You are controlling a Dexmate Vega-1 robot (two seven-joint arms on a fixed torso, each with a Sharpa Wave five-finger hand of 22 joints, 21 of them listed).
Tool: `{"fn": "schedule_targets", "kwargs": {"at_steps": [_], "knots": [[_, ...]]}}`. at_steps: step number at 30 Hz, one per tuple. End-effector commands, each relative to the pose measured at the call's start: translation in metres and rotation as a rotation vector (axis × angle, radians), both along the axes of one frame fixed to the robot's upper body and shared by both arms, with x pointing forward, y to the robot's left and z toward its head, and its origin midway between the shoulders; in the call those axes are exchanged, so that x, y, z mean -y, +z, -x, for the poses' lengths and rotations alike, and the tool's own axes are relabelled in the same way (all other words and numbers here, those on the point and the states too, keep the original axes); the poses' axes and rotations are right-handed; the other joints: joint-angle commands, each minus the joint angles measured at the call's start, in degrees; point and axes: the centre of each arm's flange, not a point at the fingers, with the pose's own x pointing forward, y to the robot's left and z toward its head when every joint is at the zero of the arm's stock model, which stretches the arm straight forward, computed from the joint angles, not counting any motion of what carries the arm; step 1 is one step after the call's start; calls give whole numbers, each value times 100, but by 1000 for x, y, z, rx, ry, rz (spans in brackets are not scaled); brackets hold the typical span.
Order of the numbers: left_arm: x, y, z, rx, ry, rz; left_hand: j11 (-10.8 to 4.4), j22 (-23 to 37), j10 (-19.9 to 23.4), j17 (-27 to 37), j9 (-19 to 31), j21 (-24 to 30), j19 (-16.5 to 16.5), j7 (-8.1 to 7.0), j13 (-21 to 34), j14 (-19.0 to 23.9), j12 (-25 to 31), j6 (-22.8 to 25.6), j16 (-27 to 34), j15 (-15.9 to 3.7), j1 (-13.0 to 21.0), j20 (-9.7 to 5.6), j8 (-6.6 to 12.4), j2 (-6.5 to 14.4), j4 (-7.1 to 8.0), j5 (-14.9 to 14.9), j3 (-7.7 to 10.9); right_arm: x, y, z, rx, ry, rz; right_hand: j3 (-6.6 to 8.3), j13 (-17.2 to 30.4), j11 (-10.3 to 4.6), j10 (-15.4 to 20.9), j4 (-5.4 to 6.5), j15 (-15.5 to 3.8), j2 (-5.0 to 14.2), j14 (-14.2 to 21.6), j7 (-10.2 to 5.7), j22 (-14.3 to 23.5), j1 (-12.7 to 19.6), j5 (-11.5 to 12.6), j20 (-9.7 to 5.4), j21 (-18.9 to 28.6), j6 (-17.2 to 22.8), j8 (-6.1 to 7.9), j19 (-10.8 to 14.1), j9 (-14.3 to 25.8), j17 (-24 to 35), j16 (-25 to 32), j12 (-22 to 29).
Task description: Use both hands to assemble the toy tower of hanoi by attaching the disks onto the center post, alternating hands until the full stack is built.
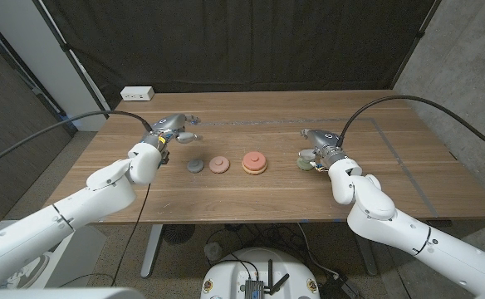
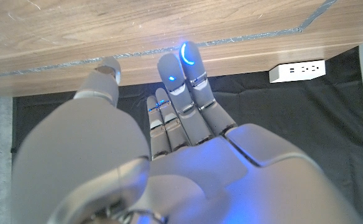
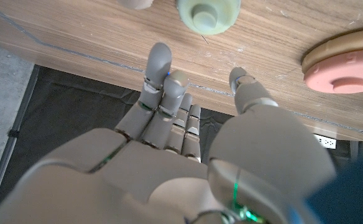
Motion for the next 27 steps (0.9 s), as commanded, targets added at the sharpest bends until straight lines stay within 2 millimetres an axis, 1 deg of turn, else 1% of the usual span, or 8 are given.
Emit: {"fn": "schedule_targets", "kwargs": {"at_steps": [1, 6, 9, 20, 27], "knots": [[2, 7, 5, -60, -23, -100, -6, 16, -32, 13, 27, 14, -24, 19, 14, -48, -11, -27, 26, -347, -30, -754, 21, -22, 17, 30, 16, -2, -1, 2, 1, -2, -2, 16, 13, -4, 63, 19, -369, 60, -7, 1, 18, -6, 8, -555, 26, 76, 2, -41, -8, 4, -17, 14], [4, 9, 6, -83, -32, -142, 2, 15, -43, 9, 27, 14, -29, 24, 15, -57, -15, -37, 22, -347, -32, -755, 18, -25, 16, 30, 17, -3, -1, 3, -2, -2, -2, 16, 18, -1, 70, 21, -369, 64, -15, 4, 27, -15, 8, -554, 37, 79, -2, -36, -10, -1, -28, 9], [5, 9, 6, -94, -41, -151, -23, 15, -46, 8, 26, 12, -36, 20, 15, -60, -15, -41, 21, -347, -37, -754, 18, -27, 18, 30, 16, -2, -1, 3, -6, -3, 0, 13, 20, 0, 80, 31, -366, 67, -3, 4, 27, -34, 8, -553, 37, 83, -4, -41, -12, 17, -17, 8], [18, 8, 10, -121, -55, -293, -39, 17, -51, 1, 25, 21, -43, -10, 18, -75, -13, -45, 20, -348, -17, -761, 23, -41, 0, 32, 21, 0, 1, 5, -6, -10, 1, 10, 32, 8, 97, 38, -369, 78, -28, 7, 18, -70, 10, -553, 31, 97, -11, -58, -16, -2, -50, -4], [26, 11, 5, -160, -66, -351, -62, 19, -72, 2, 25, 30, -48, -22, 18, -70, -20, -63, 31, -348, -2, -761, 22, -47, -6, 33, 26, 0, 3, 4, -1, -9, -1, 13, 38, 10, 91, 30, -369, 76, -15, 10, 26, -74, 13, -554, 40, 98, -17, -54, -18, 22, -33, -16]]}}
